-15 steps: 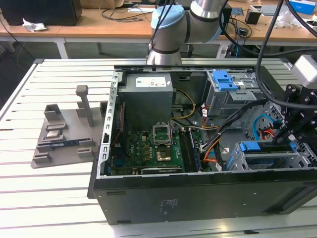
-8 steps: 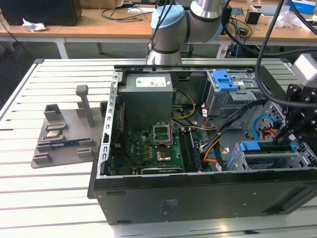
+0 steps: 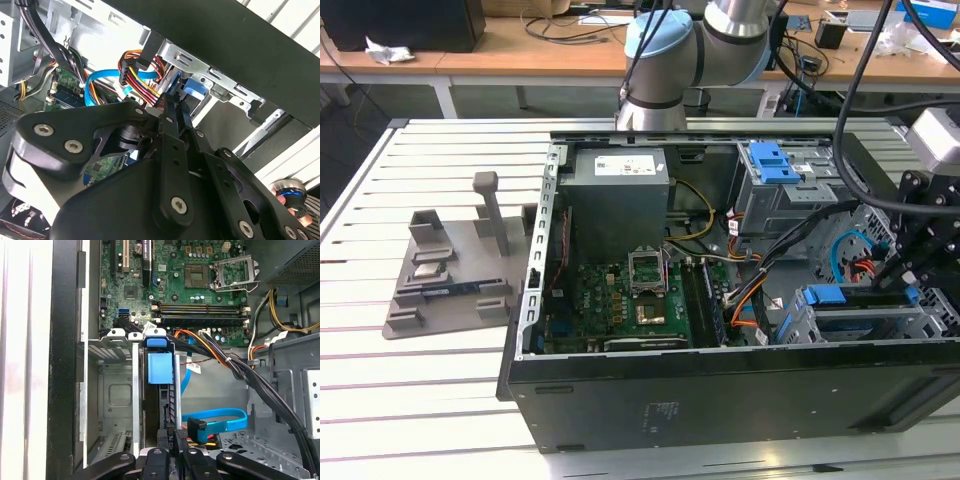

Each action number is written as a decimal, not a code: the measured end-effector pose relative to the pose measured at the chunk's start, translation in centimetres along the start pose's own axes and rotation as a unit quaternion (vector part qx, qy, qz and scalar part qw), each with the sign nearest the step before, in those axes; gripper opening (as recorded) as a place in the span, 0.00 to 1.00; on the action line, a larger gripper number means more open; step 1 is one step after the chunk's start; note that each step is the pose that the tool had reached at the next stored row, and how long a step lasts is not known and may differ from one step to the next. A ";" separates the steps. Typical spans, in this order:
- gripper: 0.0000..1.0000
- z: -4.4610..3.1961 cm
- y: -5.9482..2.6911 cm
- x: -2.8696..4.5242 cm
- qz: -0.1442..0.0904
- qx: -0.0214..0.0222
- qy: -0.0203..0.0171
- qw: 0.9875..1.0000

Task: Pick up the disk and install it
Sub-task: 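Insert the first disk wire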

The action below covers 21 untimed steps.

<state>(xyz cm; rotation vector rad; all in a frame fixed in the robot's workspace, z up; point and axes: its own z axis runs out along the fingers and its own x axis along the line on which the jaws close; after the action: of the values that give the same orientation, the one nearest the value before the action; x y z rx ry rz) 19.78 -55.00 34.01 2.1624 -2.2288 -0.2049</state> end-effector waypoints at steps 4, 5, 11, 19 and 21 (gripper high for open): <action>0.18 0.42 -0.04 0.04 0.000 -0.001 0.000 1.000; 0.18 0.44 -0.05 0.04 0.000 -0.001 0.000 1.000; 0.19 0.48 -0.05 0.04 0.000 -0.001 0.000 1.000; 0.17 -1.72 0.20 -0.12 0.000 -0.001 0.000 1.000; 0.11 -2.69 0.32 -0.19 0.000 -0.001 0.000 1.000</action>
<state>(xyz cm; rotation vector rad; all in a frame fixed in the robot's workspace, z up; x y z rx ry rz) 19.78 -55.01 36.73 2.1616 -2.2283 -0.2061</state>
